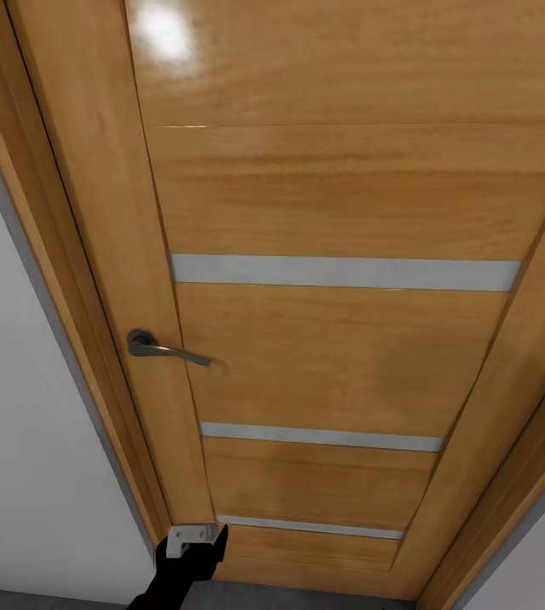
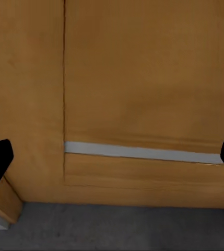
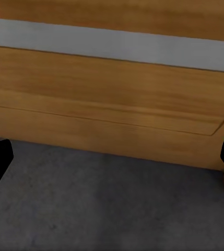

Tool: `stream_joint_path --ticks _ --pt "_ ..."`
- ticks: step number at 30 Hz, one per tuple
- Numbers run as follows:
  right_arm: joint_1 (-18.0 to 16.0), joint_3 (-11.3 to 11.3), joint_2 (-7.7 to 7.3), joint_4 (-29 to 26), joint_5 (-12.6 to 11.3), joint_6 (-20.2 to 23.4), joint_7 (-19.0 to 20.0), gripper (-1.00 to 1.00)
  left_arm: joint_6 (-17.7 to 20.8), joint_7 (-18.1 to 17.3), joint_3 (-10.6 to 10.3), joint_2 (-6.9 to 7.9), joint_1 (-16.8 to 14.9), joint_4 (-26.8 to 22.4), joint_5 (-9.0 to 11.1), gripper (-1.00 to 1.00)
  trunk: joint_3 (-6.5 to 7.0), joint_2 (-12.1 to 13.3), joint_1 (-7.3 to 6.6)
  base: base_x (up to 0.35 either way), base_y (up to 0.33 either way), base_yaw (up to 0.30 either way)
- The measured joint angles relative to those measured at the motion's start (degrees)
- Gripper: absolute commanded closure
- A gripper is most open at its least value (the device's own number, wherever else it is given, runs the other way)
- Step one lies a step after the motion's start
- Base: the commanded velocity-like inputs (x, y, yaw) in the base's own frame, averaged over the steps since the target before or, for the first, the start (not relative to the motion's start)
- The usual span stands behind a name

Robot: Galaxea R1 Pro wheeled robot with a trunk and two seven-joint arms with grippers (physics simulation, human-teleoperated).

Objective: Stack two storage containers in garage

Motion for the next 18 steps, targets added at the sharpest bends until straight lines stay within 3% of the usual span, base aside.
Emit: stream_joint_path --ticks 4,6,11,18 --pt "0.00 0.05 0.01 -0.04 0.00 0.03 0.02 -1.00 1.38 -0.48 -2.51 -0.14 -0.88 0.06 -0.03 -1.00 0.00 0.00 0.00 0.000 0.000 0.000" --pt "0.00 0.07 0.01 -0.03 0.01 0.08 0.03 -1.00 4.66 -0.62 -3.26 -0.21 -2.38 -0.26 0.03 -1.00 0.00 0.00 0.00 0.000 0.000 0.000" --pt "0.01 0.08 0.02 -0.05 0.00 0.11 0.05 -1.00 8.67 -0.77 -3.79 -0.23 -3.77 -0.56 0.05 -1.00 0.01 0.00 0.00 0.000 0.000 0.000" --pt "0.00 0.09 0.02 -0.07 -0.01 0.19 0.29 -1.00 10.29 -0.90 -3.97 -0.15 -4.35 -0.33 0.07 -1.00 -0.10 0.00 0.00 0.000 0.000 0.020"
